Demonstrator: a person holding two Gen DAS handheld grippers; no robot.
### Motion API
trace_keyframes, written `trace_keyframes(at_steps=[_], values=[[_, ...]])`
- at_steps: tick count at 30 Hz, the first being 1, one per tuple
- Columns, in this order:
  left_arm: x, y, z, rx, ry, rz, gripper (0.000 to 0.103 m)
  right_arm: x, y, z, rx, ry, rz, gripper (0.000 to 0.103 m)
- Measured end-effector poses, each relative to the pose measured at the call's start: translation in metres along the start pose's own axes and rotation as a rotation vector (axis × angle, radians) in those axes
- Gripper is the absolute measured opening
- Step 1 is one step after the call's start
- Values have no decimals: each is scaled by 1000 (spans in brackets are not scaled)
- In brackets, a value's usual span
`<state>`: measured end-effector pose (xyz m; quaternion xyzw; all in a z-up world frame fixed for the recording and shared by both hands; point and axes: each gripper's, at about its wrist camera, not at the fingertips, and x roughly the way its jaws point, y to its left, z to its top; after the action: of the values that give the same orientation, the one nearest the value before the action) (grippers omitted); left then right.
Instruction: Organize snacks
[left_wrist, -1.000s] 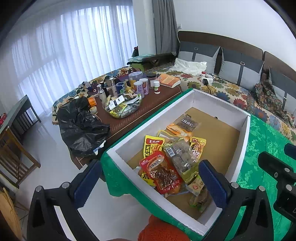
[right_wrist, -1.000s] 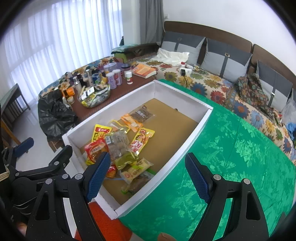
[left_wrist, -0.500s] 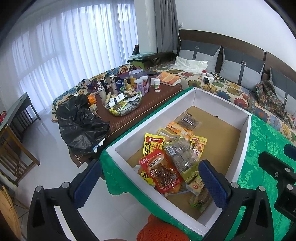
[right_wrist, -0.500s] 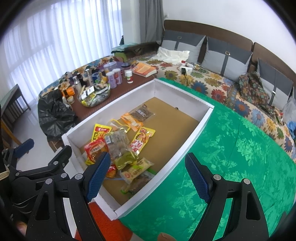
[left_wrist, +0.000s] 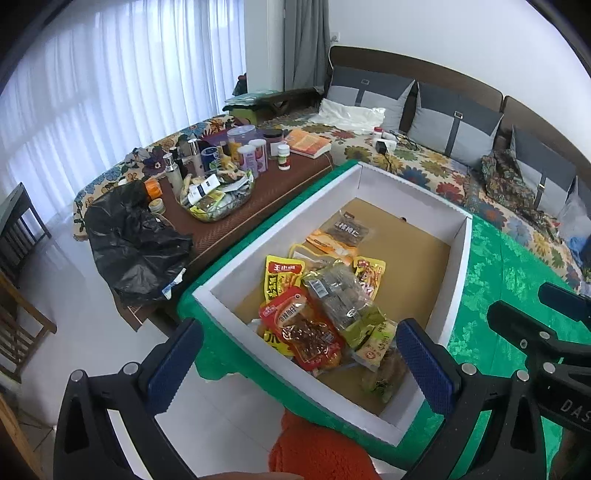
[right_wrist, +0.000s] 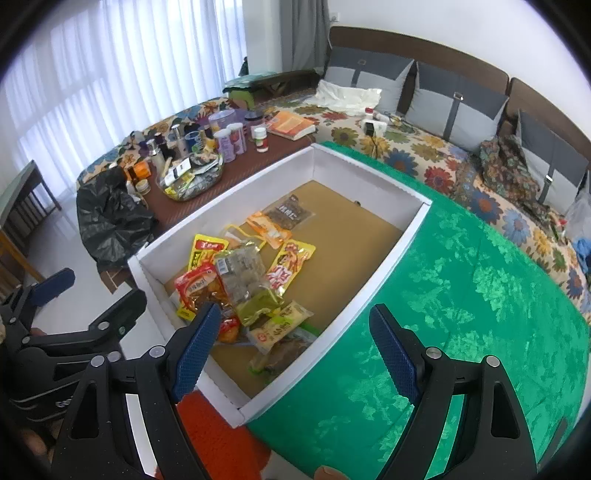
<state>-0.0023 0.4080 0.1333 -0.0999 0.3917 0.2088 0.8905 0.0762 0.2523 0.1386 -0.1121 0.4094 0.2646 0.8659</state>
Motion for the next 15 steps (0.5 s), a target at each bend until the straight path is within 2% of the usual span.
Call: trace_keyframes(at_steps=[7,15], values=[[-12,5,6,-1,-44,48,103,-7,7,2,-30,-13,-3,85],[-10,8,3,-15,-42,16,103,-7,11,0,-41,-12,4,85]])
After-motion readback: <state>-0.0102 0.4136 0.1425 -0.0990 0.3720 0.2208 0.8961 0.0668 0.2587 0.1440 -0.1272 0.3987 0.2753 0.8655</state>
